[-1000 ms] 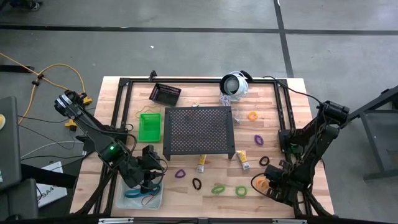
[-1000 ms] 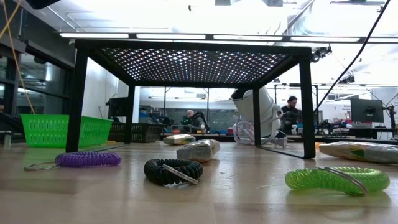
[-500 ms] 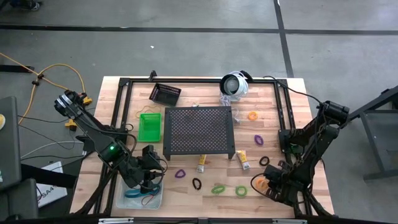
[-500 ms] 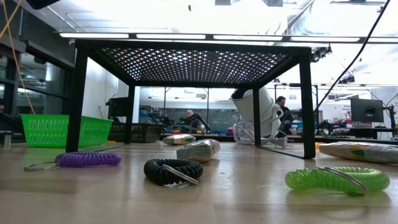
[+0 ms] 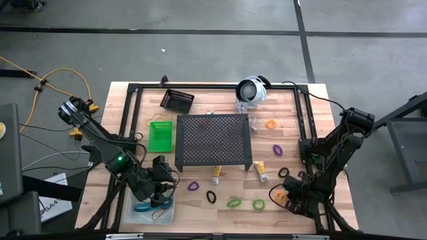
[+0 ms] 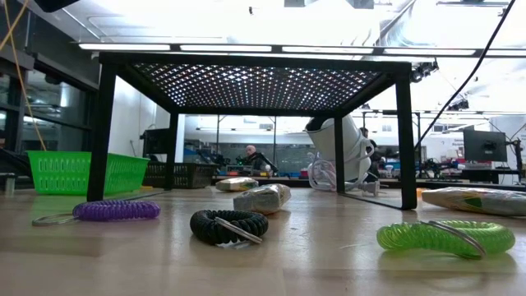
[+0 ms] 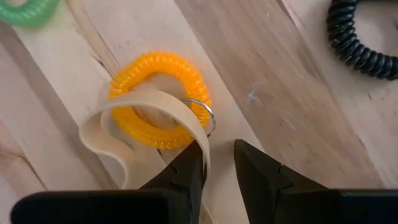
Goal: Pick & Place Office Desk Supplies
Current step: Put the brown rubber band into the white bin
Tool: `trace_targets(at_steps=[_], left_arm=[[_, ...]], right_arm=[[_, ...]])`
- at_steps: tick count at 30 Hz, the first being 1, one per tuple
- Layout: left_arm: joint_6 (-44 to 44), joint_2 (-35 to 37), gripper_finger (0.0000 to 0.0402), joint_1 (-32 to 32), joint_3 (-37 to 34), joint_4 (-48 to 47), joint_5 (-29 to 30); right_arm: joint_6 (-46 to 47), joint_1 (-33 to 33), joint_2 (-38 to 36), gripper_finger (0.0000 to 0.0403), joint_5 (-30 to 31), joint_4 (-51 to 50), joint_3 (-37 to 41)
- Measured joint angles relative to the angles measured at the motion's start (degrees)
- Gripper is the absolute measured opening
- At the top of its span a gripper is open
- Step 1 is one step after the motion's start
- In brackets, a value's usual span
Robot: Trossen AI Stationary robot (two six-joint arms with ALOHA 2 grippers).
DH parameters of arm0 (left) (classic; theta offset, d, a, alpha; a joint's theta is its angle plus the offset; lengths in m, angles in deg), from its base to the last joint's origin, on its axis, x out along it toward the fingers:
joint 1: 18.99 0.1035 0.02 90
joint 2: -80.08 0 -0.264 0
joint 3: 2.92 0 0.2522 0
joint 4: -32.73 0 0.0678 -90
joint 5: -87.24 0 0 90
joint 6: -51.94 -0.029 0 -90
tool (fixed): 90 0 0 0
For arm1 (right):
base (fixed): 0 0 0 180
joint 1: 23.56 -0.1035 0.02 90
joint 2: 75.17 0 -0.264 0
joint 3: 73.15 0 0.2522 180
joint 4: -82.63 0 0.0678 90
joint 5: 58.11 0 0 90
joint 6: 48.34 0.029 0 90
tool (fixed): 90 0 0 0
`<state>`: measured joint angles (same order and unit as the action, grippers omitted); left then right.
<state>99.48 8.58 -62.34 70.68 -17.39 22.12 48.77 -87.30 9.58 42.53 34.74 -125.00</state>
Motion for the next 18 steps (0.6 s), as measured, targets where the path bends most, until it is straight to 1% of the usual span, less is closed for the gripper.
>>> trace_targets(at_steps=[5, 11, 18], left_arm=[[0.01, 0.0, 0.0093, 0.0, 0.0, 0.0, 0.0], [0.0, 0.0, 0.0093, 0.0, 0.0, 0.0, 0.0], [0.01, 0.0, 0.0093, 0.0, 0.0, 0.0, 0.0]], right_arm=[[0.06, 0.0, 0.0, 0.0057, -0.38, -0.1, 0.02], [0.17, 0.0, 0.02, 0.0011, -0.54, -0.3, 0.04], [0.19, 0.0, 0.04, 0.0003, -0.57, 0.92, 0.04]])
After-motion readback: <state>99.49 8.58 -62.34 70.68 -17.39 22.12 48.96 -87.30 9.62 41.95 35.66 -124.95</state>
